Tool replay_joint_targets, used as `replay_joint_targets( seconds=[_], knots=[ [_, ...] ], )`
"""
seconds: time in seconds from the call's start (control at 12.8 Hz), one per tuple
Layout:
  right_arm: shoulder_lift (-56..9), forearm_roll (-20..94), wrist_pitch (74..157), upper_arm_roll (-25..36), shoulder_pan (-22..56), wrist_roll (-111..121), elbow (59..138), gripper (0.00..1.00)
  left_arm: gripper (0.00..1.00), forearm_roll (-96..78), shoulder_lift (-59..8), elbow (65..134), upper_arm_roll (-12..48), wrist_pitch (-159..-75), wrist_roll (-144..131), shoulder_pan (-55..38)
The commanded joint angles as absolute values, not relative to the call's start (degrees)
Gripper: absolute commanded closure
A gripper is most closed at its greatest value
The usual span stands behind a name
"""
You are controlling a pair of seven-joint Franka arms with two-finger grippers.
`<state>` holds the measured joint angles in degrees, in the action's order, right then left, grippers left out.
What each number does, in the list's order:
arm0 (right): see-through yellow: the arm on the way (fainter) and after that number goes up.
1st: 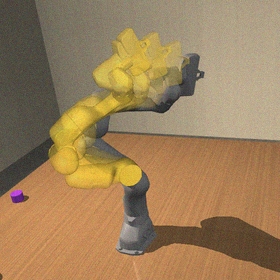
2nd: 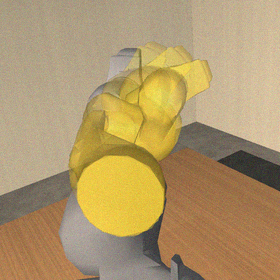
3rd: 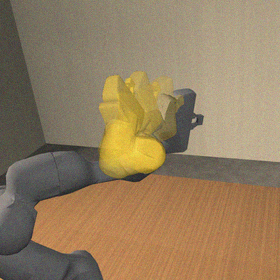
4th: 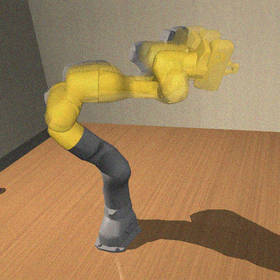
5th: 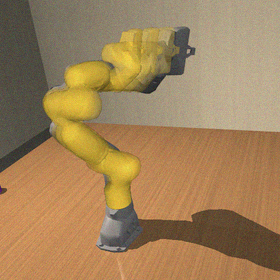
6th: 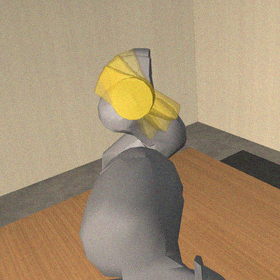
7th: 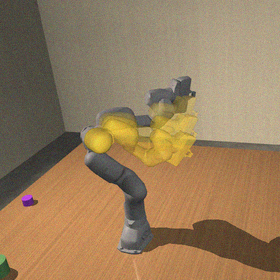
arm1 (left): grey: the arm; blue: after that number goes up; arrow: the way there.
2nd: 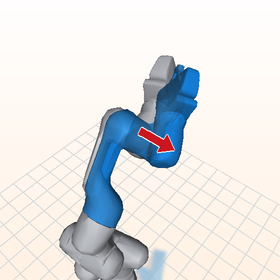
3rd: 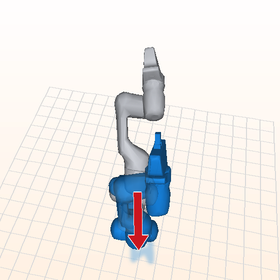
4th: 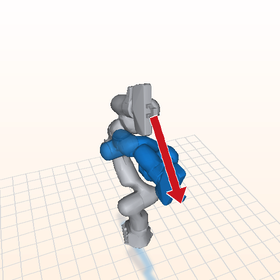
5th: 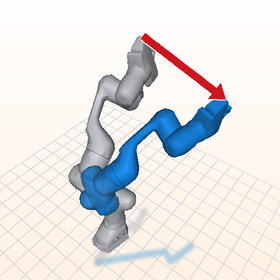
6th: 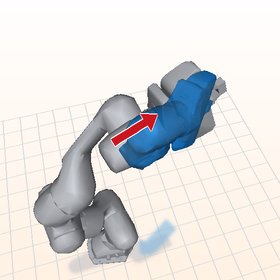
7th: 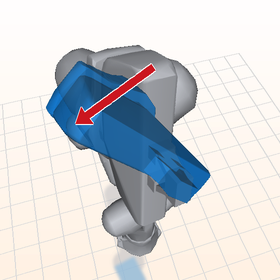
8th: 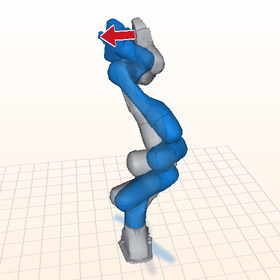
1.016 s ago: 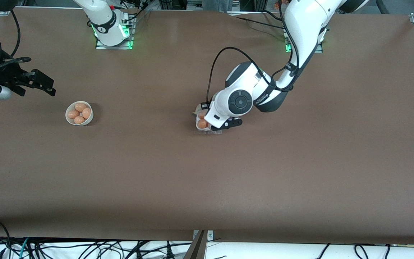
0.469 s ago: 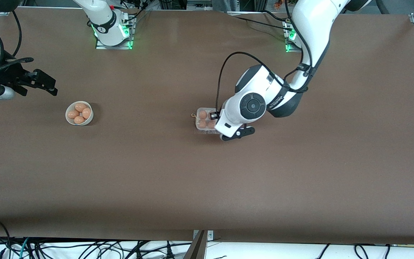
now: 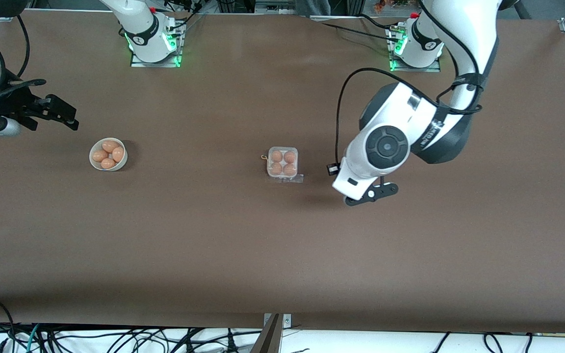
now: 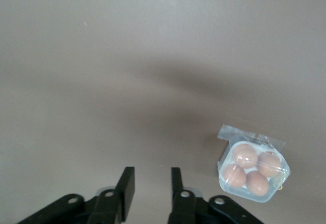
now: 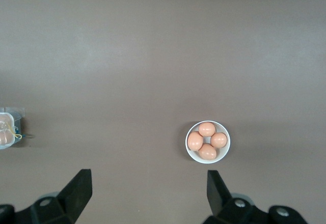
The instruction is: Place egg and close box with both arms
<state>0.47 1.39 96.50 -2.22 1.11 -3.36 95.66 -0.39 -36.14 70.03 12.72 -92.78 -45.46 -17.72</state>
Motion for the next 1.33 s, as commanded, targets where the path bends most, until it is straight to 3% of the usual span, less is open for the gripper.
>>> replay_joint_targets(
  seconds=[0.0,0.08,0.31,0.78,0.94,1.09,1.25],
  knots=[
    [0.35,1.14,95.36,-2.46,0.79,-2.99,94.83,0.0,0.38,1.05,-35.16,69.17,12.57,-91.49,-40.8,-15.66],
    [0.35,1.14,95.36,-2.46,0.79,-3.08,94.83,0.0,0.31,2.88,-34.72,69.17,12.57,-91.49,-38.69,-14.69],
    [0.35,1.14,94.75,-2.46,0.79,-3.25,94.83,0.0,0.23,7.64,-33.49,69.43,12.13,-91.58,-31.93,-13.27],
    [0.35,1.14,94.75,-2.37,0.79,-3.25,94.83,0.0,0.15,7.3,-23.4,75.22,3.87,-91.49,-20.67,-11.87],
    [0.35,1.14,94.75,-2.46,0.79,-3.25,94.83,0.0,0.14,6.86,-19.36,78.91,3.95,-91.49,-15.76,-8.37],
    [0.35,1.14,94.75,-2.46,0.79,-3.34,94.83,0.0,0.04,5.11,-15.75,81.72,3.95,-91.49,-12.49,-4.5],
    [0.44,1.14,94.75,-2.46,0.79,-3.25,94.83,0.0,0.02,1.68,-13.02,82.97,3.87,-91.49,-10.9,-0.28]
  ],
)
